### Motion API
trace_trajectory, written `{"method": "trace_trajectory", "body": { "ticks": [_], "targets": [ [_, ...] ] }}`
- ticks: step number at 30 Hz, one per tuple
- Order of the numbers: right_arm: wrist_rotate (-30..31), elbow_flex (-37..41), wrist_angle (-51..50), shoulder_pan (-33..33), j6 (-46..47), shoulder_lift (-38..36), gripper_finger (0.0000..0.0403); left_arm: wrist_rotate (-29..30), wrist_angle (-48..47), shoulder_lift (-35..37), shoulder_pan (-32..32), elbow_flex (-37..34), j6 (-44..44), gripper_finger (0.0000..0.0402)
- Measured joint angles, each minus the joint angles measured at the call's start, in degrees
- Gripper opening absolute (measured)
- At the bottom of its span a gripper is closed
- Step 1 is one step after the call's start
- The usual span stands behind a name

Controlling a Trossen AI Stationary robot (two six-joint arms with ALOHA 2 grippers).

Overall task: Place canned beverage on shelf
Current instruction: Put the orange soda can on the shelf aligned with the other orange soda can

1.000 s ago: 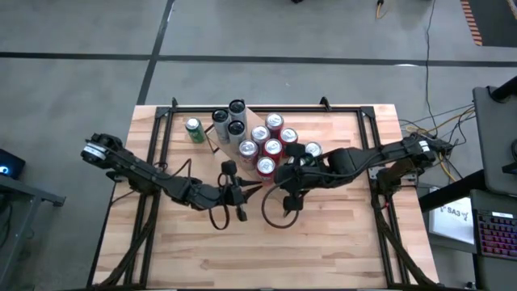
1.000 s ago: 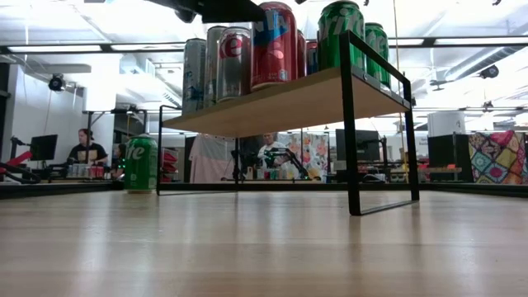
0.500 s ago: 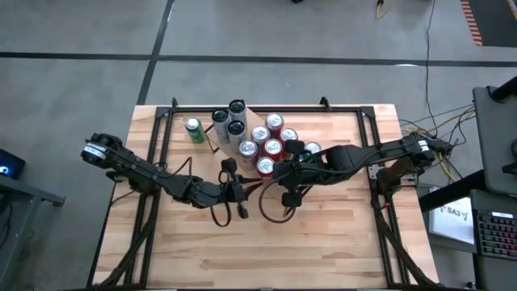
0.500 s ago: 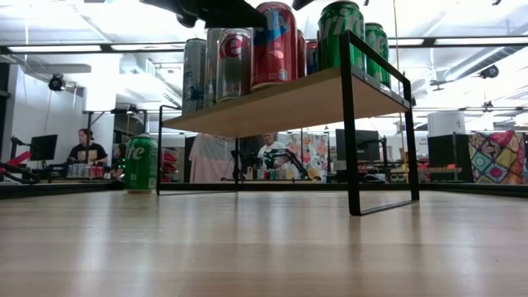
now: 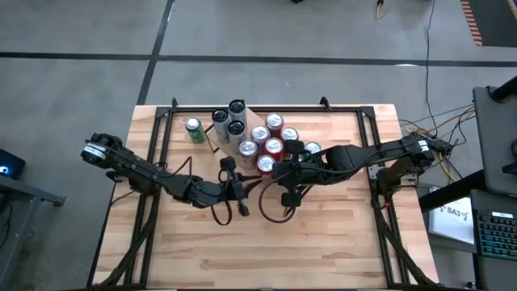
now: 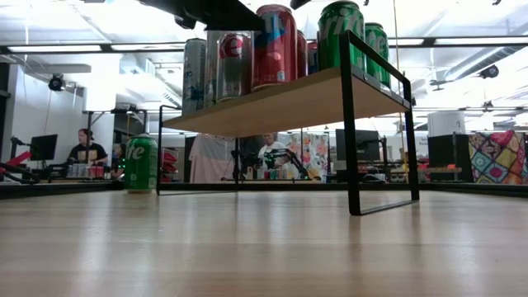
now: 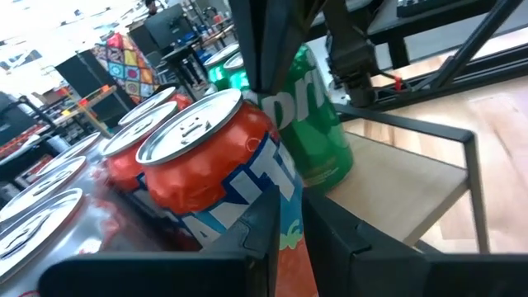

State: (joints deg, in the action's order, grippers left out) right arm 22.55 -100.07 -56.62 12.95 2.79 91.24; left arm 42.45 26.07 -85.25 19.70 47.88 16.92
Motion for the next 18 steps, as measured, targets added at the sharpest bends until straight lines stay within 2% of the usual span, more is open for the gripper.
{"method": "trace_trajectory", "body": {
  "ticks": [10, 14, 18],
  "targets": [
    [0.13, 0.00, -0.44, -0.19, -0.62, -0.78, 0.0009, 4.22, -3.26, 2.18, 2.34, -0.05, 0.10, 0.0038],
    [4.10, 0.00, 0.56, -0.96, -1.27, -1.40, 0.0009, 6.86, -5.95, 4.30, 4.40, -0.05, 0.10, 0.0038],
    [4.39, 0.00, 3.62, -2.12, -2.68, -1.19, 0.0009, 10.59, -9.08, 6.85, 5.64, -0.05, 0.19, 0.0038]
  ]
}}
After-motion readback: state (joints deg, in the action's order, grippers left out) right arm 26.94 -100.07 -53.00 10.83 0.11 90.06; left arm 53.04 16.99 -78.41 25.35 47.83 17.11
